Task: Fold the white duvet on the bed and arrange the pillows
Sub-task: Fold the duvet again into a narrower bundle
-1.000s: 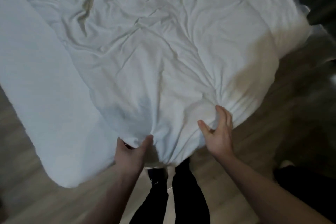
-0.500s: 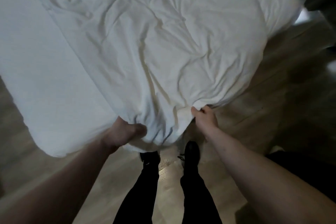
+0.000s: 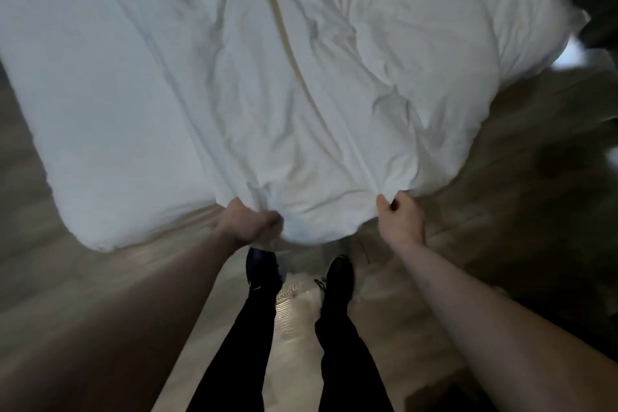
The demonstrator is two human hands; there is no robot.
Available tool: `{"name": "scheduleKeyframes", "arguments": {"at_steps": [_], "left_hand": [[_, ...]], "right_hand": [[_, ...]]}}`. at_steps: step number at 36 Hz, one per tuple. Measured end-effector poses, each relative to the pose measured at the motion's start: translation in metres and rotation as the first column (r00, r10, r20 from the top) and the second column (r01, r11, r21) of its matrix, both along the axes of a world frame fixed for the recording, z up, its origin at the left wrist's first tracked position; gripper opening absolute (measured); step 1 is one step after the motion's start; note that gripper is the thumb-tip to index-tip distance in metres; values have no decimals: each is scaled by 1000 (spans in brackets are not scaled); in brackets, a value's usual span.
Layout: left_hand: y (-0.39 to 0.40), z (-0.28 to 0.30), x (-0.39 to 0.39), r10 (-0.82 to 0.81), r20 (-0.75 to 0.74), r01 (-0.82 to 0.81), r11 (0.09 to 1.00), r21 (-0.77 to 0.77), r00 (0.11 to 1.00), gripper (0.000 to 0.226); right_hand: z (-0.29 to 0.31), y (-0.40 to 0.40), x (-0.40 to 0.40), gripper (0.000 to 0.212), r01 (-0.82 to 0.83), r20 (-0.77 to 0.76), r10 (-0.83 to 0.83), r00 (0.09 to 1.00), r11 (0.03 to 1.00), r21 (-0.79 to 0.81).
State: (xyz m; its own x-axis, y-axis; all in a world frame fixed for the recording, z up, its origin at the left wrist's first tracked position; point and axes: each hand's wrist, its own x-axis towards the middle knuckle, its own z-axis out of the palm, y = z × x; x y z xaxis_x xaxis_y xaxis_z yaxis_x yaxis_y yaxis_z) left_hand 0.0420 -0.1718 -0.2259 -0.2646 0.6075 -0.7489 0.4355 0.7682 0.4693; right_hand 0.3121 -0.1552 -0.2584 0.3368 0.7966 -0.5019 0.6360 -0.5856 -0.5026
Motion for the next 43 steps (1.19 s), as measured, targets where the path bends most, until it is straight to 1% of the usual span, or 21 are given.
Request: {"name": "scheduleKeyframes", "arguments": {"at_steps": [2,4,7,10,11,14,16,18,20,22,25,26,28,30,32,34,38,39,40,42,43], "left_hand": [[-13,-14,-8,-3,-99,1,1000,-20,995,48],[-17,-18,-12,-22,-144,20,1000,-11,989,49],[-17,-17,-17,-48,-203,37,998,-56,978,40],[-18,-5,-24,-83,-179,72,995,-67,980,62],[-21,3,-26,-82,-168,71,995,-67,982,62],[-34,21,-42,-94,-150,73,988,-138,984,33],[-37,28,-56,-228,-88,205,955,-215,970,21],[-23,43,-70,-379,-67,347,895,-281,923,25],[7,61,-84,-495,-173,442,855,-270,851,34],[44,81,-100,-493,-291,466,870,-162,820,35],[109,108,-122,-414,-366,464,884,57,833,28],[130,113,-128,-417,-377,486,867,108,827,31],[171,121,-137,-435,-414,542,821,183,799,51],[207,125,-142,-448,-468,590,778,215,762,65],[240,123,-143,-489,-520,654,732,192,700,73],[272,119,-143,-548,-583,734,667,129,600,81],[329,90,-153,-637,-620,781,622,-62,458,96],[341,80,-158,-644,-618,765,636,-106,450,103],[352,70,-164,-627,-608,718,683,-130,487,111],[366,49,-182,-559,-568,584,795,-162,604,126],[370,39,-190,-543,-543,544,820,-179,640,133]], "right_hand": [[-7,4,-7,45,-53,47,61,997,988,-144],[-10,8,-15,47,-76,89,96,991,975,-209],[-9,11,-21,34,-116,98,152,984,946,-303],[-4,15,-22,36,-180,106,237,966,905,-386],[1,15,-22,39,-203,116,274,955,885,-420],[24,15,-24,46,-317,124,445,887,782,-536],[41,18,-28,49,-352,115,493,863,748,-562],[60,30,-35,47,-367,93,491,866,752,-548],[81,49,-44,36,-320,62,388,920,831,-455],[105,69,-57,41,-266,20,287,958,910,-317],[132,100,-80,63,-276,14,283,959,945,-174],[137,110,-88,68,-298,7,302,953,944,-139],[138,128,-106,77,-346,-5,347,938,933,-103],[134,147,-130,85,-360,-21,360,933,928,-95],[124,167,-157,93,-369,-29,368,929,928,-55],[112,185,-187,105,-359,-55,356,933,932,-46],[74,211,-238,136,-320,-74,312,947,905,-279],[61,214,-245,143,-321,-71,315,946,891,-322],[47,216,-251,149,-313,-70,308,949,886,-342],[20,220,-258,156,-272,-38,275,961,906,-324],[7,220,-262,157,-250,-12,258,966,921,-299]]}}
